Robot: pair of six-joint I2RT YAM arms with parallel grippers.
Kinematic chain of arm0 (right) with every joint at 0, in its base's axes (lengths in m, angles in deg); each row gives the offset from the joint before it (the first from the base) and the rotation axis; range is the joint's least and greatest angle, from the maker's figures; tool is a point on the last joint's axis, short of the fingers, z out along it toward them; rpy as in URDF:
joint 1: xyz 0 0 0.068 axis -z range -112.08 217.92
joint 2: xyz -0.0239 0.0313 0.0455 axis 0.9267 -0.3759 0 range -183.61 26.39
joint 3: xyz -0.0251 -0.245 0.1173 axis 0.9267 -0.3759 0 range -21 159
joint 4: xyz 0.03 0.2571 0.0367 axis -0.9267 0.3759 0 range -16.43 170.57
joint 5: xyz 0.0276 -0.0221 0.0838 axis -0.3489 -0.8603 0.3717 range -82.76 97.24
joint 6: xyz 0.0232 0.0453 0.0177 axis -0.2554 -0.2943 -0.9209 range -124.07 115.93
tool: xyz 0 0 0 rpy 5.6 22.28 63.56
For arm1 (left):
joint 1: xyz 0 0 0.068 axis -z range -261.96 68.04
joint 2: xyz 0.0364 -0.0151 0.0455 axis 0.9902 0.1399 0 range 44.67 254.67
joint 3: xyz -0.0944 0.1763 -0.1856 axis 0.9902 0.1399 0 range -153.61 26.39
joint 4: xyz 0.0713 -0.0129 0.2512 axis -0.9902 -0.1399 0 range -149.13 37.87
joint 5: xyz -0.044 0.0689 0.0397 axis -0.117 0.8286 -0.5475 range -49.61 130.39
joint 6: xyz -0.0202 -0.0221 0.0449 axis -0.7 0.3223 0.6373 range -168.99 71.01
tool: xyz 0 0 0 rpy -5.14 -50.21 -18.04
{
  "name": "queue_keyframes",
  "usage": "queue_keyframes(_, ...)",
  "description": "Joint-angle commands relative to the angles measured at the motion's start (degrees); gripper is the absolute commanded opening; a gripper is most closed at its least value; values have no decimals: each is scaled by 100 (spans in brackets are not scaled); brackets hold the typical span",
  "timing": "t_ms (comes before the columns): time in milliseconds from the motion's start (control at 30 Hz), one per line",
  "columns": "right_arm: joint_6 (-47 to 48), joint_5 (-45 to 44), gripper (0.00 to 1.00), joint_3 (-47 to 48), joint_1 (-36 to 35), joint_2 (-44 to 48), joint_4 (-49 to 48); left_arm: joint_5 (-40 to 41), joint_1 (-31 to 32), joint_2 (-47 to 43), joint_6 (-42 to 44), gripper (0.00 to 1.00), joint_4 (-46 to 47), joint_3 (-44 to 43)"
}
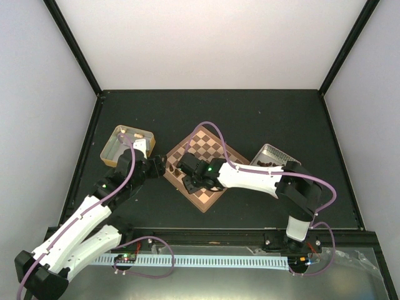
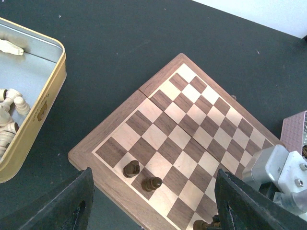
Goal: Set up the chess pieces on the board
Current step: Move the chess piece to the chessboard.
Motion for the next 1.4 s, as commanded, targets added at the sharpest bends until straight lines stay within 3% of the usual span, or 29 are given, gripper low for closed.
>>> queue_keyframes(0, 113, -266, 15, 246, -19, -204, -119, 49, -28, -64, -21, 71, -83, -139)
queue_keyframes(500, 181, -82, 24, 397, -19, -513, -188, 84, -34, -62, -2, 71, -130, -185)
queue_keyframes(1033, 148, -116, 20, 525, -19, -609, -260, 102, -36, -51, 25, 71, -202, -258)
queue_keyframes(1367, 12, -218, 38, 387, -6, -77, -304, 109, -36, -89, 39, 71, -216, -270)
